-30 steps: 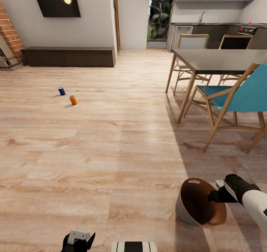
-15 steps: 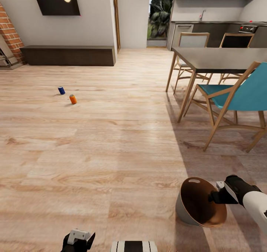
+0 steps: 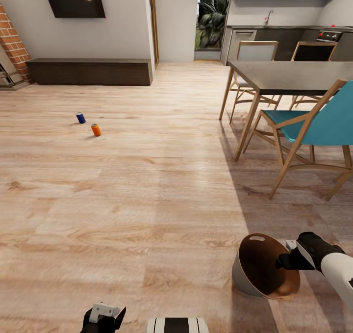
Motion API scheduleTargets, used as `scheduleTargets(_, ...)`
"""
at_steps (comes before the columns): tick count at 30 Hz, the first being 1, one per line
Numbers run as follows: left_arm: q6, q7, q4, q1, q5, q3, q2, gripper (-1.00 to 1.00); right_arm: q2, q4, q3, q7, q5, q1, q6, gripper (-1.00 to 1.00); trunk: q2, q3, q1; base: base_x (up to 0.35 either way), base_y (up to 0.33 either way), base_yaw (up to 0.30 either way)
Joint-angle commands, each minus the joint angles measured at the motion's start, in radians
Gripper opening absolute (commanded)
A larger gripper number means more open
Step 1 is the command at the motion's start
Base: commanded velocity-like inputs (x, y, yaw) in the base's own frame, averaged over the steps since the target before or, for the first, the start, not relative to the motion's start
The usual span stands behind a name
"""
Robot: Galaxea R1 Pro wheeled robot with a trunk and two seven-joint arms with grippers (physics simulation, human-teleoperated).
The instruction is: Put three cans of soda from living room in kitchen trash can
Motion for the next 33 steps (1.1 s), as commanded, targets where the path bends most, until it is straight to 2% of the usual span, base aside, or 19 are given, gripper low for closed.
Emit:
scheduleTargets(1, 0.000, 0.000, 0.000, 0.000, 0.000, 0.000, 0.000, 1.00, 0.000, 0.000, 0.000, 0.000, 0.000, 0.000, 0.000, 1.00, 0.000, 0.000, 0.000, 0.000, 0.000, 0.000)
scheduleTargets(2, 0.000, 0.000, 0.000, 0.000, 0.000, 0.000, 0.000, 1.00, -0.001, 0.000, 0.000, 0.000, 0.000, 0.000, 0.000, -1.00, 0.000, 0.000, 0.000, 0.000, 0.000, 0.000)
scheduleTargets(10, 0.000, 0.000, 0.000, 0.000, 0.001, 0.000, 0.000, 1.00, 0.001, 0.007, 0.000, 0.000, 0.000, 0.000, -0.040, -1.00, 0.000, 0.000, 0.000, 0.000, 0.000, 0.000)
scheduleTargets(29, -0.002, 0.000, -0.001, 0.001, 0.003, 0.001, 0.000, 1.00, 0.006, 0.007, 0.000, 0.000, -0.003, 0.016, -0.053, -1.00, 0.000, 0.000, 0.000, 0.000, 0.000, 0.000)
scheduleTargets(33, 0.000, 0.000, -0.001, 0.001, 0.003, 0.000, 0.000, 1.00, 0.008, 0.007, 0.001, 0.000, -0.004, 0.020, -0.055, -1.00, 0.001, 0.015, -0.002, 0.000, 0.000, 0.000)
